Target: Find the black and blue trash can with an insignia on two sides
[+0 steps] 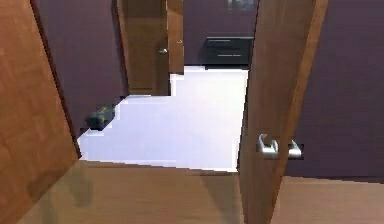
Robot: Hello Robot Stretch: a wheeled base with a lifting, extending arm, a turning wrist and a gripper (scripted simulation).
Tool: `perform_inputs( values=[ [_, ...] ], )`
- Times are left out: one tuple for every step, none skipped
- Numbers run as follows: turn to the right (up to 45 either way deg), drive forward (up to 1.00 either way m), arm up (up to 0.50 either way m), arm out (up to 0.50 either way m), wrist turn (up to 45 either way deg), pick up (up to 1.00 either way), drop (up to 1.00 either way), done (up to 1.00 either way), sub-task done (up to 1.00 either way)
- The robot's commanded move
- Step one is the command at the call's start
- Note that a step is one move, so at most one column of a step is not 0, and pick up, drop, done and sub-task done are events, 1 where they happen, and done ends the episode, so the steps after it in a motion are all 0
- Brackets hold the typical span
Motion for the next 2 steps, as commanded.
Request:
perform_inputs(
  values=[
    [0.0, 1.00, 0.00, 0.00, 0.0, 0.00, 0.00, 0.00, 0.00],
    [-33.0, 0.00, 0.00, 0.00, 0.0, 0.00, 0.00, 0.00, 0.00]
  ],
)
